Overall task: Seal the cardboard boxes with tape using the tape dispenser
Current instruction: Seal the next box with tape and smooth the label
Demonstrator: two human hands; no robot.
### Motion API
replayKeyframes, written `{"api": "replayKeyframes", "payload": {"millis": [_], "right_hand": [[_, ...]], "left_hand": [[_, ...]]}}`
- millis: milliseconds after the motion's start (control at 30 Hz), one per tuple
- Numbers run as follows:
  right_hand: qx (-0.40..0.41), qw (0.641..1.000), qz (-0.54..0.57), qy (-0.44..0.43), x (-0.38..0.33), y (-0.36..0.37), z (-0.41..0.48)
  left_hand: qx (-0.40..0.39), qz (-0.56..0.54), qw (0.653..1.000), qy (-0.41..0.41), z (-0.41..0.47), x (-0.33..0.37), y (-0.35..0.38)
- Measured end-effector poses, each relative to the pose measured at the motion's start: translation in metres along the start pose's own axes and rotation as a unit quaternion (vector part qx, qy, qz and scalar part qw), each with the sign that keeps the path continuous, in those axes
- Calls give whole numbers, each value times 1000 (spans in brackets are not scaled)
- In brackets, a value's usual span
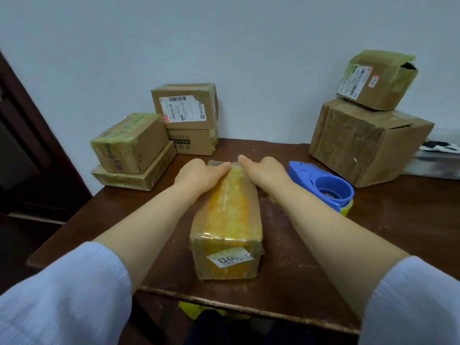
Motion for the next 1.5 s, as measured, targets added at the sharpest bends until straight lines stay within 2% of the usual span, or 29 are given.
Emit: {"api": "replayKeyframes", "payload": {"millis": [100, 200, 433, 600, 733, 867, 967, 1033, 1100, 1200, 1367, 1500], "right_hand": [[-12, 996, -93, 5, -1, 10, 4], [10, 995, -102, 12, 6, 10, 6], [95, 982, -148, -70, 6, -11, 7], [61, 983, -159, -65, -6, -8, 11], [45, 979, -193, -46, -6, 2, 12], [97, 982, -158, -45, 7, -9, 13], [98, 991, -82, -40, 16, -11, 9], [125, 989, 10, -75, 5, -20, 6], [176, 973, 73, -128, -20, -39, 0], [189, 956, 90, -208, -56, -54, -16], [162, 946, 103, -259, -43, -38, -43], [176, 931, 117, -299, -45, -37, -61]], "left_hand": [[29, 12, 999, -10, 3, -8, -1], [42, -5, 999, -13, 4, -14, -1], [70, -39, 997, 7, 3, -14, -8], [43, -49, 998, -1, 1, -8, -12], [64, 34, 997, 24, -1, 2, -9], [83, 10, 996, 27, -5, -2, -13], [75, -36, 996, 28, -11, -7, -17], [77, -81, 992, 56, -21, 2, -28], [101, -148, 975, 128, -35, 22, -50], [123, -195, 948, 219, -52, 42, -72], [117, -234, 927, 270, -66, 8, -62], [100, -249, 911, 313, -76, -2, -60]]}}
Point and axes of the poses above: each hand's wrist, its own z-axis towards the middle knuckle, its own y-axis out of the palm, x = y × z, the point moved 10 cm from there along z, towards the middle knuckle, and after that the axes turned 11 degrees about -y, right-handed, at the moved point
